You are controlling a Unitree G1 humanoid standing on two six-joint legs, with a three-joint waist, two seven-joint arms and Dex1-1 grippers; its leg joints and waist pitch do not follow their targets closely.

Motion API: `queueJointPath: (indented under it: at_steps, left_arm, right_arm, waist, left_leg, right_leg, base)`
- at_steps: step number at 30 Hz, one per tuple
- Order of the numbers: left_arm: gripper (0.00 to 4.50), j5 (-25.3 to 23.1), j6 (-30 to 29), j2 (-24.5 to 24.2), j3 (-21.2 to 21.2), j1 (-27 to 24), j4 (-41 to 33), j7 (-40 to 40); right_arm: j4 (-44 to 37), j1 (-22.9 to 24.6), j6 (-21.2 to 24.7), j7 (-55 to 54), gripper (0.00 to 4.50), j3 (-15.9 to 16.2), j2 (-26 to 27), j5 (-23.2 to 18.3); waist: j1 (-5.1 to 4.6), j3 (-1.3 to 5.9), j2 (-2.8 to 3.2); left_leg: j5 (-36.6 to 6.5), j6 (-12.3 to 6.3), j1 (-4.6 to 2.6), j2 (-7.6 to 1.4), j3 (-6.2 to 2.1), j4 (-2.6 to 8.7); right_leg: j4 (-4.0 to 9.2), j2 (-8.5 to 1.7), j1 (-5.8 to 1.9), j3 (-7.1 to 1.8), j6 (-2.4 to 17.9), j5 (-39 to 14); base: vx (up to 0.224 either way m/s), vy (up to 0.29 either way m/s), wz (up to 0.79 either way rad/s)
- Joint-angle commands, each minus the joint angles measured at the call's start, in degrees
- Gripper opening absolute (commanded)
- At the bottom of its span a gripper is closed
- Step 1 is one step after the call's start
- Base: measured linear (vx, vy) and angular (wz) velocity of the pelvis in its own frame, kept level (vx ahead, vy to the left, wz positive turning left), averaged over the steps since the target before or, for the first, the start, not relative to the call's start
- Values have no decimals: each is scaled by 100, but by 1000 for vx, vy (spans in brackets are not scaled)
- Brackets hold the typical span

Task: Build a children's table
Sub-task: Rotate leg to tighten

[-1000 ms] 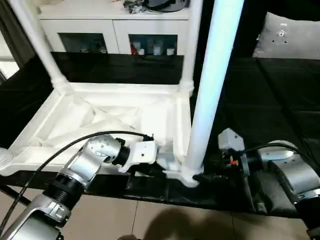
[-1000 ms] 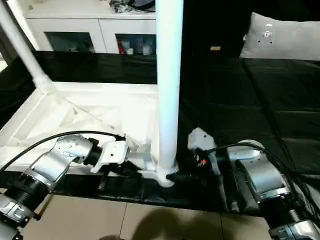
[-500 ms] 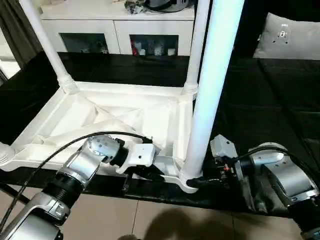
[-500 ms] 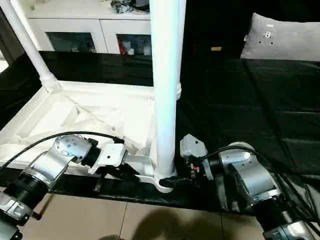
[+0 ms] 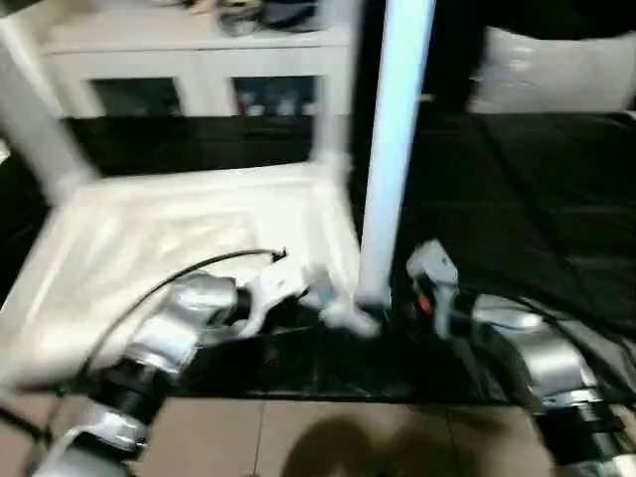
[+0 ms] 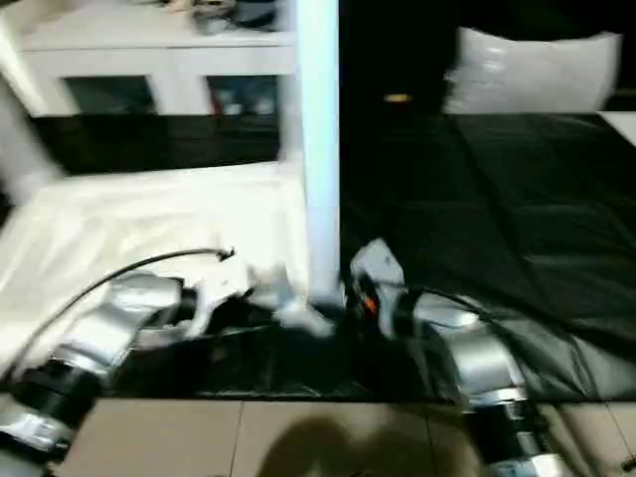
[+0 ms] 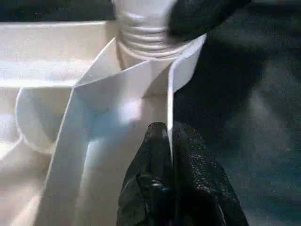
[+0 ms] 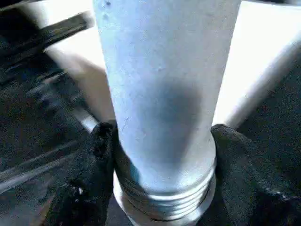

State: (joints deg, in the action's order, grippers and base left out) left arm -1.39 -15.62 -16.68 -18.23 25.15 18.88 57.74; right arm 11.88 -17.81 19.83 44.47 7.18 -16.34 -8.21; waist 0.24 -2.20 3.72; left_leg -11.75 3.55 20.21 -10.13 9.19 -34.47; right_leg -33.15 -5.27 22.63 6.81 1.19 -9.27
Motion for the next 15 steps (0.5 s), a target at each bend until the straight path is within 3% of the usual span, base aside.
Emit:
queueJointPath:
  at_steps: [1, 3, 4, 6, 7, 9, 13, 14, 15]
  left_arm:
    - [0, 252, -193, 616, -322, 57, -644, -195]
    - [0, 87, -393, 921, -327, 108, -637, -652]
    - [0, -19, -412, 1030, -345, 154, -568, -845]
    - [0, -182, -493, 1172, -385, 218, -495, -1133]
    - [0, -275, -524, 1205, -406, 254, -453, -1240]
    - [0, -469, -507, 1182, -449, 346, -357, -1369]
    - [0, -528, -572, 1050, -396, 408, -311, -1419]
    - [0, -541, -527, 978, -395, 409, -284, -1384]
    - [0, -559, -487, 919, -397, 405, -266, -1359]
  right_arm:
    - [302, -176, 282, -576, 267, 303, 417, 156]
    - [501, -294, 450, -1083, 267, 220, 710, 232]
    - [602, -342, 419, -1276, 267, 174, 815, 257]
    - [714, -397, 426, -1500, 267, 13, 1027, 189]
    - [722, -406, 422, -1567, 323, -60, 1112, 167]
    - [687, -389, 366, -1580, 339, -92, 1157, 172]
    - [518, -267, 212, -1411, 372, -90, 960, 179]
    - [468, -221, 144, -1318, 384, -113, 882, 161]
    - [427, -182, 85, -1252, 387, -131, 816, 149]
  waist:
    - [21, 288, -109]
    - [-32, 295, -92]
    - [-50, 295, -139]
    - [-27, 286, -115]
    - [-25, 286, -115]
    - [22, 302, -96]
    - [69, 339, -80]
    - [87, 345, -45]
    - [120, 341, -67]
  left_leg:
    - [-1541, -175, 61, -221, -117, 444]
    - [-1453, -276, 60, -210, -101, 429]
    - [-1414, -330, 56, -189, -79, 413]
    - [-1414, -368, 24, -176, -66, 399]
    - [-1403, -378, 30, -175, -67, 404]
    - [-1325, -388, 48, -211, -92, 430]
    - [-1145, -423, 62, -245, -90, 429]
    - [-1110, -434, 63, -248, -92, 426]
    - [-1064, -489, 83, -248, -81, 425]
  right_leg:
    - [546, -355, -307, -237, 515, -2885]
    - [548, -350, -291, -251, 609, -2730]
    - [566, -333, -280, -250, 594, -2748]
    - [591, -338, -249, -244, 536, -2939]
    - [602, -336, -257, -238, 510, -2976]
    - [582, -336, -267, -245, 465, -2795]
    - [480, -343, -293, -291, 735, -2004]
    - [461, -347, -296, -296, 780, -1886]
    - [447, -345, -311, -298, 838, -1738]
  base:
    - [0, 0, 0]
    - [0, 0, 0]
    - [0, 0, 0]
    - [0, 0, 0]
    - [0, 0, 0]
    - [0, 0, 0]
    - [0, 0, 0]
    - [0, 0, 0]
    - [0, 0, 0]
